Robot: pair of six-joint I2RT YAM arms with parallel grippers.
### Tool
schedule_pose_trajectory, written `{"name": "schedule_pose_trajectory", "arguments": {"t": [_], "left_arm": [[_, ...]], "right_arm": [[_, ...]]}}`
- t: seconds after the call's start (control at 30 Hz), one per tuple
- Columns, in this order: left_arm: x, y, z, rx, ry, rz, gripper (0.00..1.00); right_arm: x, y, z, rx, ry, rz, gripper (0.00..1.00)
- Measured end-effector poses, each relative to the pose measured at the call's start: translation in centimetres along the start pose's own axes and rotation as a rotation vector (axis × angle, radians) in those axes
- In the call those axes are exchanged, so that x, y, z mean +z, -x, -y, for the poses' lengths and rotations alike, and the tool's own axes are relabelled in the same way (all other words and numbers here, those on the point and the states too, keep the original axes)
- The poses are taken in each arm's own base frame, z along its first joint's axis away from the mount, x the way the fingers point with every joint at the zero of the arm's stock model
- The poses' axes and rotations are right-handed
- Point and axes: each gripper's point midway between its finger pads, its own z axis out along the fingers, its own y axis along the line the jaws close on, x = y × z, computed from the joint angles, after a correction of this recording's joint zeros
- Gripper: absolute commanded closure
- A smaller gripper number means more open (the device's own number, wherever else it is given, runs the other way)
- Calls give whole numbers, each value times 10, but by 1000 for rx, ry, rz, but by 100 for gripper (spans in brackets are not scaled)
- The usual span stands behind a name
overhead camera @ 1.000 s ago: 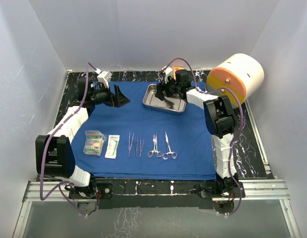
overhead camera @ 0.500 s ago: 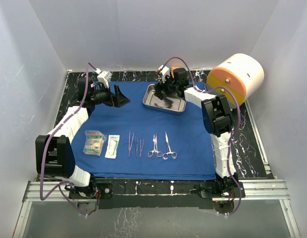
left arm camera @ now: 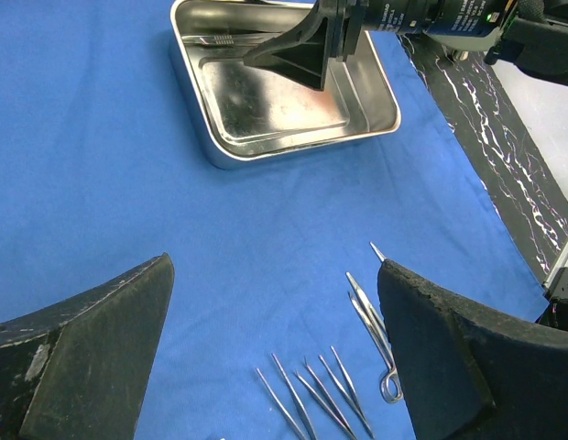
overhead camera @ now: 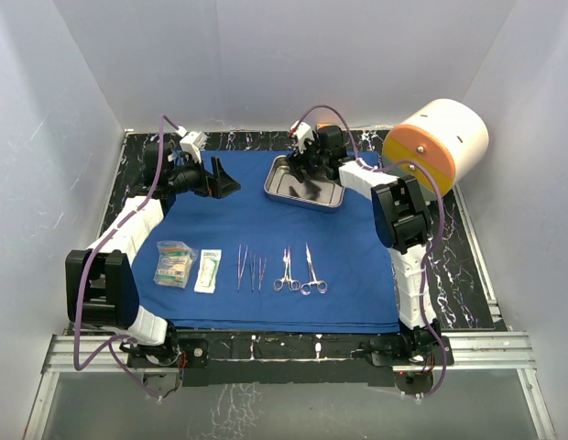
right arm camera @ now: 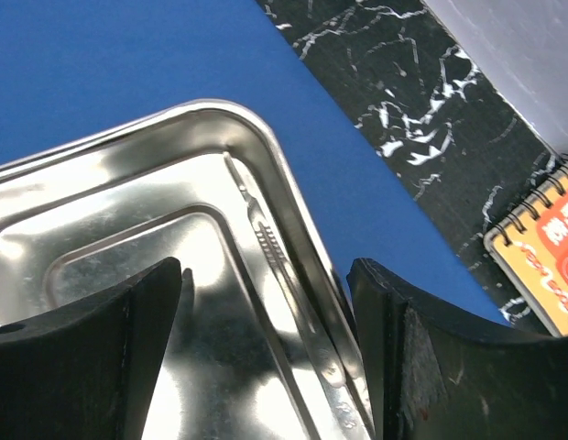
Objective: Open and lay out the surgical kit
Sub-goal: Adjust the container in the surgical kit.
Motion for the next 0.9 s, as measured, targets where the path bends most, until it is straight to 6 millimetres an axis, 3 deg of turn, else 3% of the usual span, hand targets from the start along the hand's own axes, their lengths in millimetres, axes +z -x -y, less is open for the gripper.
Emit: {"name": "schedule_pose_trajectory", "arguments": {"t": [0.27,0.57,0.67,0.9], "left_arm": [[0,0,0,0,0,0,8],[0,0,0,0,0,0,8],[0,0,0,-1,0,0,8],[0,-1,0,-2,-1,-1,8]], "right_arm": [[-8,-20,23,4,-53,-83,47],[-21,-39,48,20,-85,-153,83],[-27,-44,56,25,-92,-164,90],[-53,-62,70,73,-154,-212,93]]}}
